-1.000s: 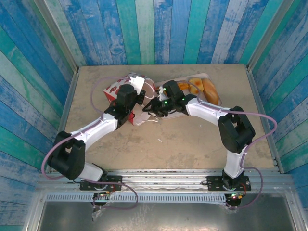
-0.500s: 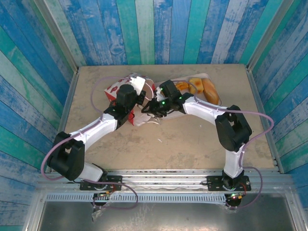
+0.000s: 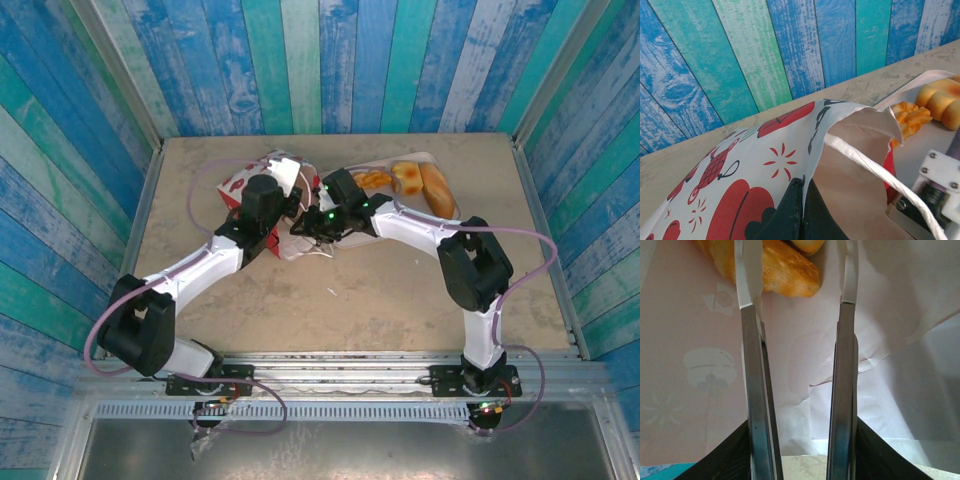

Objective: Take the fake bread out of the paper bag

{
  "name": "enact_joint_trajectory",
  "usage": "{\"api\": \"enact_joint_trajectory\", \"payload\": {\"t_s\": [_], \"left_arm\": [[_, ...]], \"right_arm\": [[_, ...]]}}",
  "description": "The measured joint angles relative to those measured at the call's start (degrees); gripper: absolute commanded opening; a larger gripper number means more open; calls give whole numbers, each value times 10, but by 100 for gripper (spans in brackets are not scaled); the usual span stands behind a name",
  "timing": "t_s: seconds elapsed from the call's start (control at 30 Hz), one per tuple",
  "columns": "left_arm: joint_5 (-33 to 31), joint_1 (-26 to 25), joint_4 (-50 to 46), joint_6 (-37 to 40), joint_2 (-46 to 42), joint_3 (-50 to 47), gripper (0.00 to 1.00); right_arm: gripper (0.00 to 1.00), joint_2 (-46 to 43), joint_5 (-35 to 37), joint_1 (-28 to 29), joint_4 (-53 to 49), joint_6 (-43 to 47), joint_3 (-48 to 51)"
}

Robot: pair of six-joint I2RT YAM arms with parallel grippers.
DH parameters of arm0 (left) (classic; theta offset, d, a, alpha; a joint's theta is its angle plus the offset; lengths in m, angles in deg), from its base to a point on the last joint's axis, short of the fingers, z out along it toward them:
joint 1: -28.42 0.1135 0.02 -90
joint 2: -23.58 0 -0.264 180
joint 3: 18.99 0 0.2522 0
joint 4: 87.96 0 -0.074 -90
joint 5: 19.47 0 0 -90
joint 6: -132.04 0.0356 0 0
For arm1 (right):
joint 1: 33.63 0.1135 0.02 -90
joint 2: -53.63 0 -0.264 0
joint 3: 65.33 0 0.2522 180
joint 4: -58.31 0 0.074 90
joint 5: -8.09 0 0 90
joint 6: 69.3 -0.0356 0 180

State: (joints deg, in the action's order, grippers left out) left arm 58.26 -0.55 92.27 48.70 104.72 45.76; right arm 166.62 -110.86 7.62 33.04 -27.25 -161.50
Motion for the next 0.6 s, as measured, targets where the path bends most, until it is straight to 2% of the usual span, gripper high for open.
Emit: {"api": "enact_joint_trajectory", "payload": {"t_s": [0.33,0.6], "left_arm": [[-35,0,-26,-31,0,29,0],[-19,0,-29,-36,0,30,0]], "right_arm": [[46,-9,37,18,3,15,11],[46,-10,67,30,-25,33,6]]}}
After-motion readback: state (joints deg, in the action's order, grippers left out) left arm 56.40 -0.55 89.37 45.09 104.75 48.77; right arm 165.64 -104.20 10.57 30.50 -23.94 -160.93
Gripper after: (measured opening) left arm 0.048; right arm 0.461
